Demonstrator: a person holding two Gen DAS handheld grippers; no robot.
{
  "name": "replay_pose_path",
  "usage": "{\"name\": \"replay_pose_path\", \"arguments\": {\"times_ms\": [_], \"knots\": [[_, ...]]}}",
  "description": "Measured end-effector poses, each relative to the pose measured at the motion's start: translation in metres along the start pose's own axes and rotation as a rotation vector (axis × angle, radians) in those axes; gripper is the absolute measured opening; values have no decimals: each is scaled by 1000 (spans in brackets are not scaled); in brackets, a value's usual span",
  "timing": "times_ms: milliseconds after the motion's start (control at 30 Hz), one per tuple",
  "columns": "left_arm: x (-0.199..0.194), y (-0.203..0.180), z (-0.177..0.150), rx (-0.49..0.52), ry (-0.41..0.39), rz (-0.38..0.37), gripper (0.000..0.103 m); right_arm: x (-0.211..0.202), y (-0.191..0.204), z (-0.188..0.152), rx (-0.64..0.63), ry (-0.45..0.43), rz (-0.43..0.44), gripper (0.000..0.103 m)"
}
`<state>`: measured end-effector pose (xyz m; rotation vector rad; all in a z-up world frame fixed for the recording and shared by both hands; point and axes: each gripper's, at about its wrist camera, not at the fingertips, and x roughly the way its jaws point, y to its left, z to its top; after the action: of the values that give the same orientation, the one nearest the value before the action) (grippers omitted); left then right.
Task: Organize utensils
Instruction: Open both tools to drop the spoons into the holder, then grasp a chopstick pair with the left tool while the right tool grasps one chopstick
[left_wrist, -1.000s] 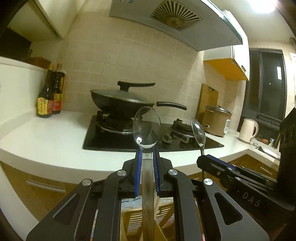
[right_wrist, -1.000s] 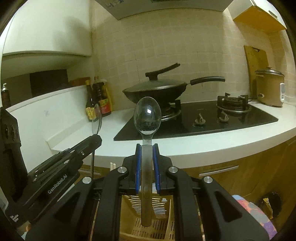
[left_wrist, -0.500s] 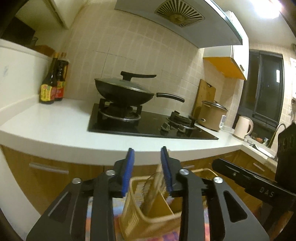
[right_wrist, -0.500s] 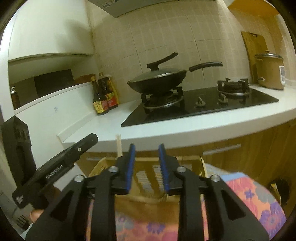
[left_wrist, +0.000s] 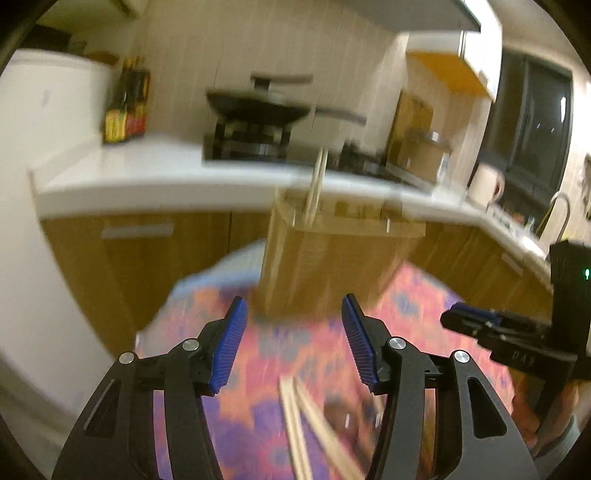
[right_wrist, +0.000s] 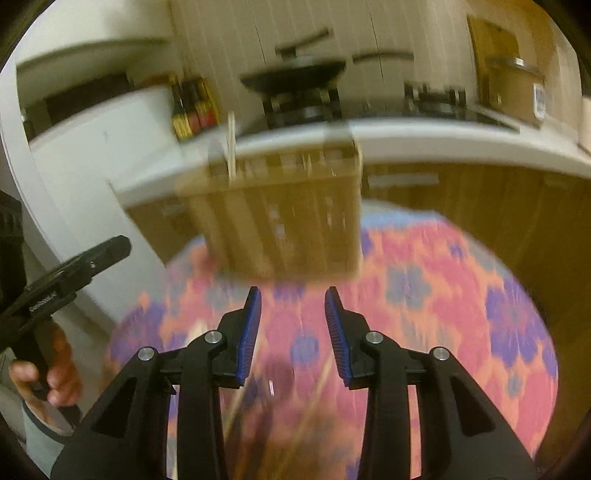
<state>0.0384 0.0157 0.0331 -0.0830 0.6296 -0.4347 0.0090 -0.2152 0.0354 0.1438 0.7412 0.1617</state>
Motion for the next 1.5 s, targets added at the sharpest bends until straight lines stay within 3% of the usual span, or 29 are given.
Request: {"name": "replay_pose_path", "arguments": {"times_ms": [167, 233, 433, 633, 700, 767, 800, 933, 1100, 1367, 1500], "knots": [[6, 4, -46, 6, 173, 25, 46, 13, -1, -46, 34, 156, -46, 32], [6, 6, -60, 18, 204, 43, 24, 21, -2, -63, 64, 210, -49, 32], [15, 0, -77, 62, 310, 36, 28, 36, 7, -87, 55, 270, -81, 25], [40, -16, -82, 138, 423, 97, 33, 42, 18, -86, 0, 267, -177, 23], [44, -24, -82, 185, 424, 141, 33, 43, 22, -84, -37, 273, -205, 21], [46, -31, -82, 224, 428, 173, 25, 43, 25, -83, -65, 282, -218, 6], [46, -33, -82, 230, 427, 171, 14, 42, 23, -82, -58, 284, -223, 5], [43, -25, -79, 191, 410, 159, 11, 35, 6, -80, -25, 277, -234, 4], [41, -3, -69, 97, 393, 137, 11, 23, -21, -76, 12, 275, -242, 4], [49, 0, -65, 107, 416, 160, 12, 26, -51, -68, -8, 361, -225, 4], [53, -1, -59, 156, 417, 178, 30, 32, -61, -66, 8, 415, -167, 5]]}}
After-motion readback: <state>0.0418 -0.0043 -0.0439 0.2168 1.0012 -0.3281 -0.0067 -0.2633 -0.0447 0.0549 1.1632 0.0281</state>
